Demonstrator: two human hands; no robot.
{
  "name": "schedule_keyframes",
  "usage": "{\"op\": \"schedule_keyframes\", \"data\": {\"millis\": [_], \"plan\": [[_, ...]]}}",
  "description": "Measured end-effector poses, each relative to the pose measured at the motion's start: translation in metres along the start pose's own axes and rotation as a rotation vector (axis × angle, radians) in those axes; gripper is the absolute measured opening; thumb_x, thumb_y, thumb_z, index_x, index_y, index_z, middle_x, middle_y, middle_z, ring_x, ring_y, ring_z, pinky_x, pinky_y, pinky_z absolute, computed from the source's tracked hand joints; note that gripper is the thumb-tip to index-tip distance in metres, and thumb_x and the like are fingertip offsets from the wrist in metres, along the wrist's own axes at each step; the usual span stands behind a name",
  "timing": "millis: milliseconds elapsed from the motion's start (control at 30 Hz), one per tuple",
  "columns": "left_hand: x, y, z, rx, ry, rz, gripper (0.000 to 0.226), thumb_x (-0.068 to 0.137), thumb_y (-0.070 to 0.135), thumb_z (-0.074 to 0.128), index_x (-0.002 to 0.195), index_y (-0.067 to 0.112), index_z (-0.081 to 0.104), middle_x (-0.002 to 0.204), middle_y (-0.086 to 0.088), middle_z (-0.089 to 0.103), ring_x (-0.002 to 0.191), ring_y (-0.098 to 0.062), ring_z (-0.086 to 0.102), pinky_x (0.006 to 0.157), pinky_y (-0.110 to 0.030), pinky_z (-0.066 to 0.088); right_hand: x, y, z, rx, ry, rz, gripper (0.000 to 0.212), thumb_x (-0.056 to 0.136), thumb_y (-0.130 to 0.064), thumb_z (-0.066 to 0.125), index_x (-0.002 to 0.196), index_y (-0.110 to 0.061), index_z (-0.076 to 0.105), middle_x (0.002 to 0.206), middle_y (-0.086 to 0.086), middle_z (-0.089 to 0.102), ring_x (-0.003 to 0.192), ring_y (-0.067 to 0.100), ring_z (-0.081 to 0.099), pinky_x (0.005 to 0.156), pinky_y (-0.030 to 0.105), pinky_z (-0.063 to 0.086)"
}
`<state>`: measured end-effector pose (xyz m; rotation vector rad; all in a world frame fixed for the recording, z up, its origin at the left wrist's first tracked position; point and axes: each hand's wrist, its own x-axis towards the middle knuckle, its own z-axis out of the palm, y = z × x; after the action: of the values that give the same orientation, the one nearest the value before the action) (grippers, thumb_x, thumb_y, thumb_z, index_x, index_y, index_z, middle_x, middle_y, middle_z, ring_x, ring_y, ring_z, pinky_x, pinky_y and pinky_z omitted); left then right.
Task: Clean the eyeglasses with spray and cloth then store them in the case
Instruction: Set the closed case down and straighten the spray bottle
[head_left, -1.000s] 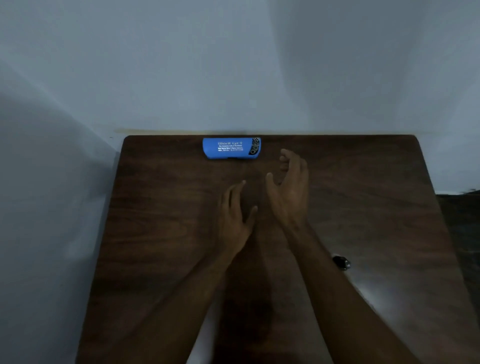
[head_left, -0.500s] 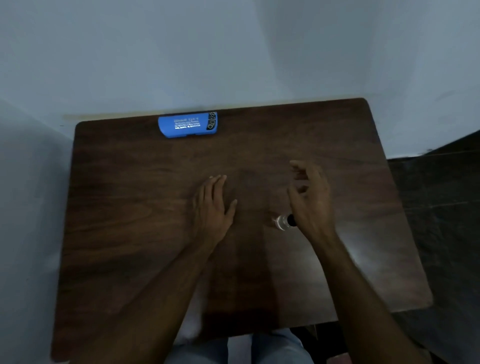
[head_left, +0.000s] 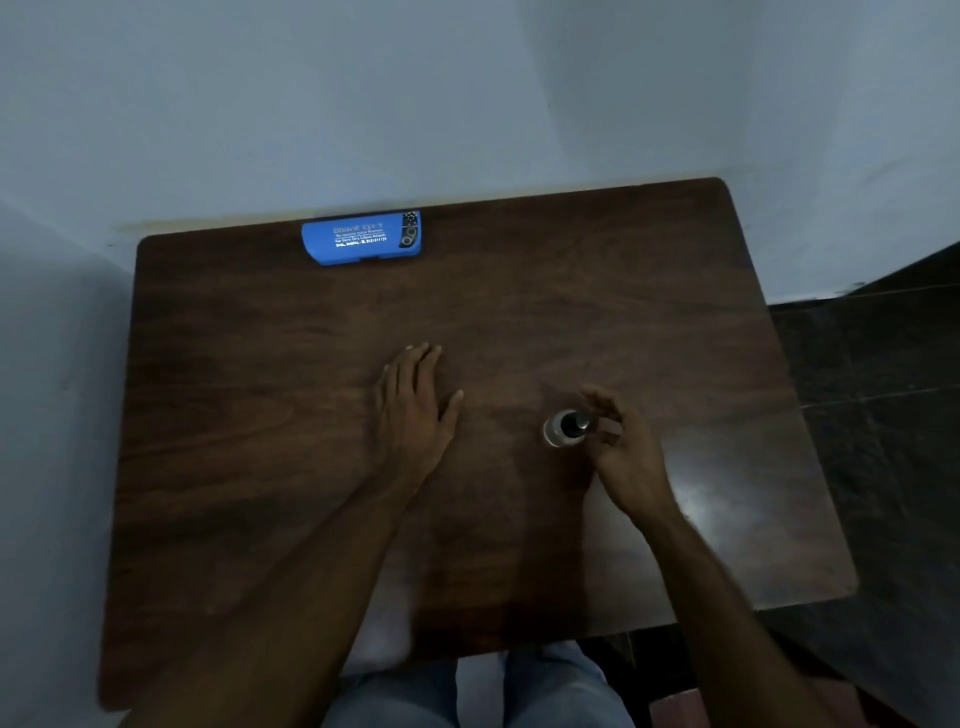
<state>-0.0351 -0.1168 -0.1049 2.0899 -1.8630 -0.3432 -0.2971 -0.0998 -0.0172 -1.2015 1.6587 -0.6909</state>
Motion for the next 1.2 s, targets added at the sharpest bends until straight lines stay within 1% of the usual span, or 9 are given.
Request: {"op": "schedule_keyframes", "data": {"millis": [67, 200, 400, 467, 600, 733, 833, 1033, 1200], "plan": [[-0.001, 0.0, 0.001, 0.005, 0.014, 0.008, 0.068, 0.1, 0.056, 0.045, 0.154, 0.015, 0.049, 0.161, -0.007, 0.047, 0.149, -0.03, 0.041, 0.122, -0.053, 0.033, -0.003, 0.005, 0.003, -0.012, -0.058, -0.017, 0.06, 0.084, 0.01, 0.073, 0.138, -0.014, 0.061, 0.133, -0.001, 0.063, 0.11, -0.014, 0.061, 0.086, 0.008, 0.053], [-0.003, -0.001, 0.005, 0.027, 0.033, 0.012, 0.065, 0.101, 0.055, 0.045, 0.153, 0.016, 0.051, 0.162, -0.007, 0.046, 0.149, -0.03, 0.041, 0.123, -0.052, 0.032, -0.004, 0.012, 0.008, -0.06, -0.12, -0.043, 0.062, 0.085, -0.005, 0.082, 0.136, -0.032, 0.06, 0.136, -0.004, 0.063, 0.121, 0.006, 0.063, 0.1, 0.027, 0.056], [-0.005, -0.005, 0.011, 0.081, 0.069, 0.041, 0.062, 0.103, 0.052, 0.05, 0.154, 0.018, 0.048, 0.164, -0.005, 0.044, 0.152, -0.025, 0.039, 0.126, -0.049, 0.028, -0.003, 0.012, 0.017, -0.094, -0.043, -0.082, 0.054, 0.086, -0.025, 0.085, 0.115, -0.063, 0.059, 0.125, -0.017, 0.069, 0.116, 0.0, 0.065, 0.099, 0.031, 0.058], [-0.006, -0.005, 0.012, 0.101, 0.089, 0.05, 0.061, 0.103, 0.051, 0.05, 0.155, 0.018, 0.048, 0.164, -0.005, 0.044, 0.153, -0.023, 0.037, 0.127, -0.048, 0.027, 0.001, 0.006, 0.021, -0.03, -0.004, -0.047, 0.047, 0.085, -0.031, 0.086, 0.117, -0.057, 0.063, 0.121, -0.016, 0.072, 0.112, 0.001, 0.068, 0.096, 0.031, 0.059], [-0.007, -0.005, 0.015, 0.137, 0.087, 0.06, 0.061, 0.105, 0.052, 0.046, 0.156, 0.018, 0.046, 0.165, -0.004, 0.042, 0.155, -0.022, 0.036, 0.127, -0.049, 0.027, 0.026, -0.025, 0.033, 0.022, -0.002, -0.083, 0.043, 0.086, -0.045, 0.083, 0.124, -0.046, 0.063, 0.115, -0.035, 0.069, 0.107, -0.013, 0.065, 0.082, 0.006, 0.052], [-0.006, -0.004, 0.017, 0.147, 0.113, 0.061, 0.061, 0.104, 0.049, 0.048, 0.156, 0.017, 0.047, 0.165, -0.005, 0.043, 0.155, -0.022, 0.037, 0.127, -0.049, 0.026, 0.076, -0.065, 0.055, -0.047, 0.001, -0.178, 0.051, 0.09, -0.041, 0.081, 0.135, -0.029, 0.059, 0.125, -0.013, 0.071, 0.113, 0.003, 0.067, 0.094, 0.024, 0.054], [-0.005, -0.004, 0.018, 0.153, 0.112, 0.054, 0.061, 0.104, 0.049, 0.05, 0.156, 0.017, 0.047, 0.165, -0.005, 0.043, 0.155, -0.022, 0.036, 0.128, -0.049, 0.025, 0.117, -0.091, 0.074, -0.116, 0.033, -0.251, 0.052, 0.093, -0.03, 0.077, 0.139, -0.015, 0.057, 0.132, 0.002, 0.069, 0.118, 0.017, 0.066, 0.096, 0.029, 0.053], [-0.006, -0.005, 0.022, 0.119, 0.168, 0.064, 0.061, 0.103, 0.048, 0.053, 0.154, 0.016, 0.05, 0.164, -0.005, 0.045, 0.155, -0.023, 0.037, 0.128, -0.049, 0.025, 0.184, -0.12, 0.098, -0.188, 0.023, -0.322, 0.043, 0.093, -0.011, 0.072, 0.133, -0.007, 0.056, 0.128, 0.01, 0.069, 0.116, 0.025, 0.066, 0.09, 0.027, 0.049], [-0.005, -0.006, 0.027, 0.114, 0.197, 0.071, 0.059, 0.103, 0.047, 0.052, 0.153, 0.015, 0.052, 0.163, -0.006, 0.046, 0.154, -0.023, 0.038, 0.125, -0.051, 0.029, 0.218, -0.127, 0.106, -0.257, -0.005, -0.336, 0.039, 0.095, -0.009, 0.068, 0.131, -0.002, 0.055, 0.126, 0.016, 0.067, 0.116, 0.033, 0.064, 0.093, 0.039, 0.052]]}}
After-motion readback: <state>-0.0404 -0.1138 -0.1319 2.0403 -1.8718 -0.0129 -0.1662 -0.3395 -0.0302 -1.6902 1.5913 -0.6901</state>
